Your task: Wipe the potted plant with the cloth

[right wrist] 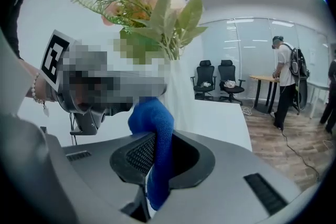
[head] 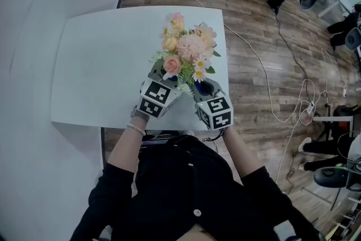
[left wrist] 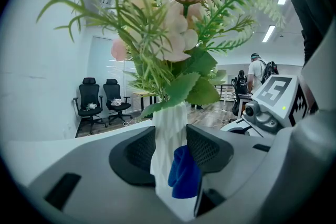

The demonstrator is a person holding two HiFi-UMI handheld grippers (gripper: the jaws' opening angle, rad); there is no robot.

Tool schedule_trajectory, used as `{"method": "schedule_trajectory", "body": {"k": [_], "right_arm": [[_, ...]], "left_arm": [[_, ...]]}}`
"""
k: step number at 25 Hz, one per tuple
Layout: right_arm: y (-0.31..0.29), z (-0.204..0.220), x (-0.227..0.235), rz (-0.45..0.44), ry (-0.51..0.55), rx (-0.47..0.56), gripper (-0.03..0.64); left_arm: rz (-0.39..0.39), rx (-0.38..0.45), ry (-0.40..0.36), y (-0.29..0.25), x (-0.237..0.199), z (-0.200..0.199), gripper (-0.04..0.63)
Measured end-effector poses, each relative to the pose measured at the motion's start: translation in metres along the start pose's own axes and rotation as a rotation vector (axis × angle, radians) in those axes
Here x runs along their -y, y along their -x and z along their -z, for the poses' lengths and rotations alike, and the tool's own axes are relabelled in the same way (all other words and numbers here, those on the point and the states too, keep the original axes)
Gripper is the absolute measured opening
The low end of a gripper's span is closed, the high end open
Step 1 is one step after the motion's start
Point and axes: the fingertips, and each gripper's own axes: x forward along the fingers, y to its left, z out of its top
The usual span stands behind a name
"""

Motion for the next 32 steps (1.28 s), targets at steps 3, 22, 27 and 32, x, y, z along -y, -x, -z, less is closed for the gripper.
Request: {"method": "schedule_trajectory", "body": {"k": [3, 22, 27, 32], "right_arm": [[0.004, 0.005, 0.015, 0.035, -0.03, 0.0, 0.077], [0.016, -0.043, 0.096, 0.193, -0.148, 0.142, 0.077], [0.008, -0.072, 0.11, 0.182, -0.07, 0.175, 0.077], [-0.006, -0.097, 0.103, 0.06, 0.068, 0.179, 0.077]], "left_arm": [[0.0, -0.002, 0.001, 0.001, 0.0, 0.0, 0.196], [0.005, 0.008, 0.0, -0.001, 0.001, -0.001, 0.195], [0.012, 0.004, -0.003, -0.001, 0.002, -0.001, 0.195], [0.019, -0.005, -0.003, -0.001, 0.003, -0.001, 0.195]]}}
